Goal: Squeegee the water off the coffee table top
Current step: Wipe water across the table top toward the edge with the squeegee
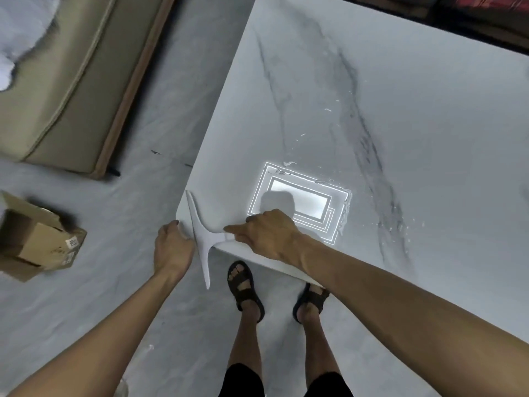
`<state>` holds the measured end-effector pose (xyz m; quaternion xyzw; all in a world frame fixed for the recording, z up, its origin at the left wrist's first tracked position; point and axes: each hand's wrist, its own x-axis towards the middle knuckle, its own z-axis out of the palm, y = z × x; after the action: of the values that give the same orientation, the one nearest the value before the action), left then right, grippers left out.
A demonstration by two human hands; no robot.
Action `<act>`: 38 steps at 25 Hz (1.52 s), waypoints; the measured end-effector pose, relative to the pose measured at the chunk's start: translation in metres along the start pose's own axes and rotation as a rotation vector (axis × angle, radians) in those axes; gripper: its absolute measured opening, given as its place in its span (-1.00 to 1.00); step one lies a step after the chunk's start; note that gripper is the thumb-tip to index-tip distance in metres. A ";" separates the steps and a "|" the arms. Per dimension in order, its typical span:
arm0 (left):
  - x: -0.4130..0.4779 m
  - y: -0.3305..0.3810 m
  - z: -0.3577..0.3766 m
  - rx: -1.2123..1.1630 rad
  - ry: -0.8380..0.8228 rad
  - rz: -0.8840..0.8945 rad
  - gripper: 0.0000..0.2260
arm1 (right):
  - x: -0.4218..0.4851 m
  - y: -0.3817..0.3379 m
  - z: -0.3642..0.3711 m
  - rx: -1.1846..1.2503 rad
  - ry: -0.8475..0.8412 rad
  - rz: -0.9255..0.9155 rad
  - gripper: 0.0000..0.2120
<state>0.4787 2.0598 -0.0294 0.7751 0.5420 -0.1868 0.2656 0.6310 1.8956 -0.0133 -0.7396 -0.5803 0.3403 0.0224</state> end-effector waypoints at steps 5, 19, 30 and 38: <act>-0.011 0.015 0.013 0.050 -0.104 0.183 -0.55 | -0.060 0.070 -0.005 0.054 0.070 0.173 -0.64; -0.057 0.147 0.065 0.011 -0.351 0.295 -0.52 | -0.264 0.197 -0.014 0.045 0.145 0.662 -0.64; -0.008 0.126 0.017 -0.166 0.052 -0.019 -0.56 | -0.052 0.112 -0.042 -0.036 -0.003 -0.033 -0.63; 0.046 0.151 0.005 -0.082 -0.112 0.155 -0.59 | -0.034 0.172 -0.073 0.074 0.106 0.188 -0.64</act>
<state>0.6362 2.0497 -0.0287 0.7913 0.4721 -0.1865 0.3408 0.8109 1.8358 -0.0146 -0.8062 -0.4936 0.3226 0.0481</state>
